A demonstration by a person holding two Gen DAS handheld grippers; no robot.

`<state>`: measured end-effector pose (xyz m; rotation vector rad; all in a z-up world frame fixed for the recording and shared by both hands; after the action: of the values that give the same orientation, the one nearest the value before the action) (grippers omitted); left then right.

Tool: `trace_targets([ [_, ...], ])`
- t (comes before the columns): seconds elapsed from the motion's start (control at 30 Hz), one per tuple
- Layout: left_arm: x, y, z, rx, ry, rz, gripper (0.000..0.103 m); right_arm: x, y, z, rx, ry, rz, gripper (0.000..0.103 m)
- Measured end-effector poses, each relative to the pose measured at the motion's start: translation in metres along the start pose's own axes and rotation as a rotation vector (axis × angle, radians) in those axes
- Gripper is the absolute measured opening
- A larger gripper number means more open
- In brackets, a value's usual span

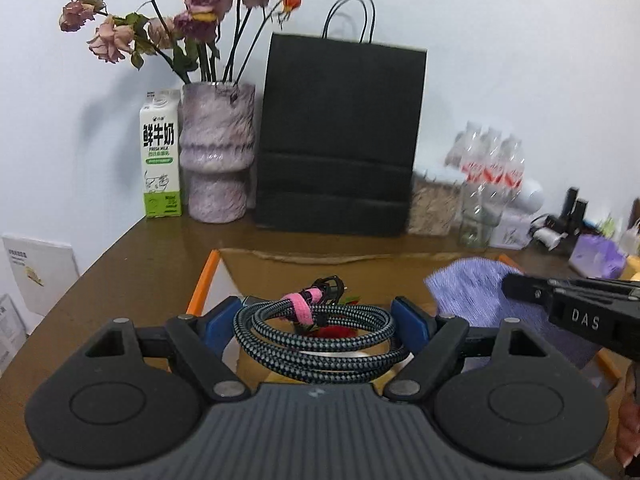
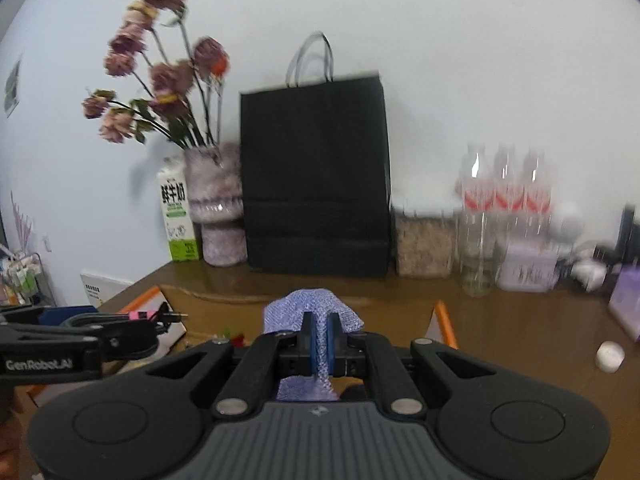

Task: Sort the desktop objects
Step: 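Carry the braided cable and purple bag over the cardboard box, then open both grippers to drop the cable and bag into the box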

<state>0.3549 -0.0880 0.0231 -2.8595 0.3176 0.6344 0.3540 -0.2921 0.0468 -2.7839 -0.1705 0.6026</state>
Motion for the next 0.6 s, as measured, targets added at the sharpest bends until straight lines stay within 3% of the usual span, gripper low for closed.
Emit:
trace_targets([
  [0.13, 0.007, 0.006, 0.006, 0.026, -0.027, -0.004, 0.083, 0.012, 0.012, 0.012, 0.01, -0.045, 0.018, 0.005],
  [0.23, 0.01, 0.008, 0.009, 0.032, -0.039, -0.011, 0.085, 0.012, 0.014, 0.015, 0.017, -0.05, 0.031, 0.016],
  [0.27, 0.009, 0.007, 0.009, 0.029, -0.038, -0.017, 0.087, 0.011, 0.014, 0.016, 0.014, -0.045, 0.044, 0.025],
  [0.3, 0.009, 0.006, 0.009, 0.027, -0.036, -0.027, 0.091, 0.009, 0.013, 0.017, 0.01, -0.041, 0.055, 0.048],
  [0.33, 0.007, 0.004, 0.009, 0.025, -0.027, -0.04, 0.095, 0.007, 0.012, 0.018, 0.006, -0.037, 0.062, 0.061],
  [0.37, 0.004, 0.003, 0.008, 0.021, -0.014, -0.051, 0.103, 0.004, 0.011, 0.017, -0.001, -0.026, 0.065, 0.084],
  [0.4, 0.0, 0.002, 0.007, 0.017, 0.004, -0.063, 0.103, 0.0, 0.008, 0.018, -0.012, -0.009, 0.066, 0.098],
  [0.47, -0.004, 0.001, 0.005, 0.012, 0.019, -0.071, 0.103, -0.008, 0.003, 0.016, -0.037, 0.016, 0.065, 0.103],
  [0.6, -0.008, 0.001, 0.004, 0.011, 0.019, -0.078, 0.103, -0.014, -0.005, 0.019, -0.061, 0.004, 0.055, 0.103],
])
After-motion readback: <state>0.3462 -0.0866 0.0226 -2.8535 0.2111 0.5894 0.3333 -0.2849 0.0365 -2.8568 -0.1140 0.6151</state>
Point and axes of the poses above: each gripper's, at about its wrist camera, not at the fingertips, and x roughly the way its jaws point, y to its right, z to its underside, the point moved 5 cm from there along x, roughly the way its jaws point, and after that the axes turned 13 degrees about x, right-handed, at the moved point
